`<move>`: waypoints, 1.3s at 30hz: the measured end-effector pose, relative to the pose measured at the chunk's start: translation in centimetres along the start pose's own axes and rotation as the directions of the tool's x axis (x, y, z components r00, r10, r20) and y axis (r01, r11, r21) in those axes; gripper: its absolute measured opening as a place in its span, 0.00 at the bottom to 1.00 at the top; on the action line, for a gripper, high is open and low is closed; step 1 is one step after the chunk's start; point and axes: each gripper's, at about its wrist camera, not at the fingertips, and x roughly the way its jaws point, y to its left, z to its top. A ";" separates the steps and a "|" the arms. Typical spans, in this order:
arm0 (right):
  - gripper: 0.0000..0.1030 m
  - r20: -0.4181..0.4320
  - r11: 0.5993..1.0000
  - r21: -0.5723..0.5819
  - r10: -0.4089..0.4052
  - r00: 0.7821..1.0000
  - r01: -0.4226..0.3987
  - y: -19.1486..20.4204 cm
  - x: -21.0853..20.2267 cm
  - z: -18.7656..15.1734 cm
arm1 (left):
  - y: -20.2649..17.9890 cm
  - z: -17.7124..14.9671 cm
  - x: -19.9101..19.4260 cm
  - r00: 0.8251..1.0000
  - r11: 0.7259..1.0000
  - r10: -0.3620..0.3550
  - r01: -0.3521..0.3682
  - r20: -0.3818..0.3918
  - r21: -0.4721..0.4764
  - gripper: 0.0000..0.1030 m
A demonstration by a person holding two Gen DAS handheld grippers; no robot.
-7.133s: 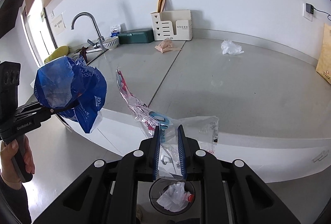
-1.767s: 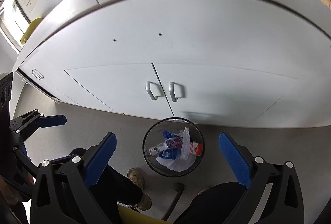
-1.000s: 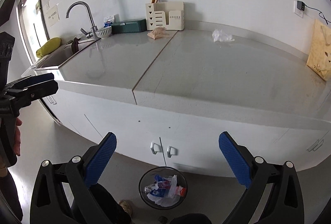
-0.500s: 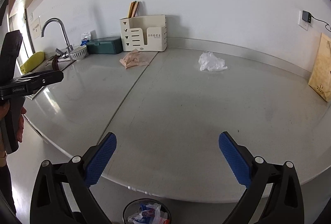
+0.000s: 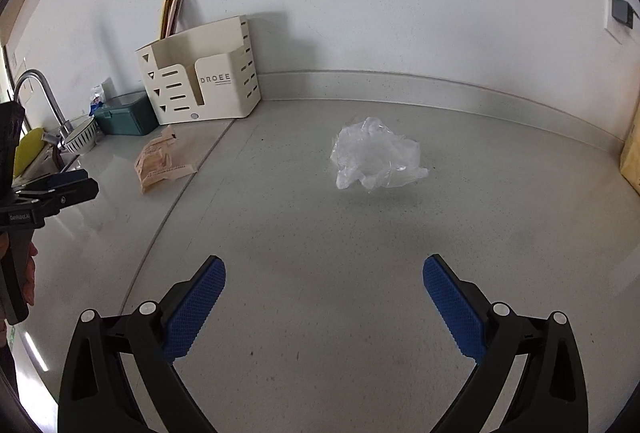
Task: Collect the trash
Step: 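Grasp the paper receipt with left gripper while right gripper grasps the clear plastic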
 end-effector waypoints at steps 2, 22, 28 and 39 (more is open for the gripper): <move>0.97 0.009 1.000 0.009 -0.012 1.000 0.012 -0.7 1.2 1.2 | 0.2 0.9 1.1 1.000 1.000 0.022 -0.022 -0.003 0.007 0.96; 0.97 -0.109 0.996 0.024 -0.082 0.991 0.085 -4.2 10.5 8.3 | 2.2 4.4 7.3 0.986 0.993 0.116 -0.117 -0.116 0.005 0.80; 0.97 -0.132 0.995 0.030 -0.090 0.987 0.095 -4.5 12.1 8.2 | 2.9 4.3 7.8 0.985 0.993 0.116 -0.118 -0.131 -0.011 0.47; 0.73 -0.134 0.994 0.021 -0.099 0.986 0.103 -4.4 12.6 8.5 | 4.3 3.8 7.1 0.985 0.992 0.102 -0.110 -0.136 -0.055 0.28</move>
